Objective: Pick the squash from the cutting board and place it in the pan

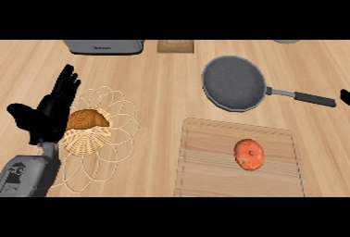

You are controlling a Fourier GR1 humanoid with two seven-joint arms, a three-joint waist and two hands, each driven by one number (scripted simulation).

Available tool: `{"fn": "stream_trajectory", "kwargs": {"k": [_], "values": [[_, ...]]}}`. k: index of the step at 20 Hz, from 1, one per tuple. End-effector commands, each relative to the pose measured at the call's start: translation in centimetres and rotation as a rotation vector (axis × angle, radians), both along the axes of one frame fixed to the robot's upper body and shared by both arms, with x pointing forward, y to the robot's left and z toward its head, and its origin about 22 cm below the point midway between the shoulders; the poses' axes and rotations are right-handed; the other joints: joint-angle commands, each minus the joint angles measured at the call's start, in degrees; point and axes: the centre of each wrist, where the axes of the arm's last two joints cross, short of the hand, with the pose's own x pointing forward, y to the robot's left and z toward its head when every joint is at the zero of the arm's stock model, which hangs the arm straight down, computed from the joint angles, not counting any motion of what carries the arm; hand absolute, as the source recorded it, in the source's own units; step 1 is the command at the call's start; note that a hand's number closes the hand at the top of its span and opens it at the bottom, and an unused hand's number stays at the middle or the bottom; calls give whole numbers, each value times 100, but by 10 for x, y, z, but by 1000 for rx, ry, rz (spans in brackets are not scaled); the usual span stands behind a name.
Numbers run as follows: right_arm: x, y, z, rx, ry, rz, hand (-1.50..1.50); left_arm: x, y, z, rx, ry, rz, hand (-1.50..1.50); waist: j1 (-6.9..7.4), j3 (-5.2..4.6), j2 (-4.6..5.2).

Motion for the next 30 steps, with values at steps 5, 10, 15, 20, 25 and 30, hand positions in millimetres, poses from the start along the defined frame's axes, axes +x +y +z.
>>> {"fn": "stream_trajectory", "kwargs": {"k": [5, 10, 15, 20, 25, 30], "values": [[10, 32, -22, -17, 81, 48, -150, -2, 7, 13, -3, 5, 21, 0, -21, 6, -11], [15, 57, -49, -38, 135, -23, -150, -10, 5, 17, -1, 13, 6, 0, -3, 7, -13], [17, 59, -54, -70, 153, -98, -150, -12, -16, -6, -5, 2, 7, 0, -39, 5, -12], [26, 39, -58, -100, 224, -85, -150, -6, -2, -8, 3, -5, 19, 0, -55, 5, -10], [38, 44, -80, -87, 291, -40, -150, -12, 3, 3, 0, 10, 9, 0, -39, 6, -13], [60, 53, -99, -130, 308, 2, -150, 9, 7, 9, -1, 2, -4, 0, -41, 6, -6]]}}
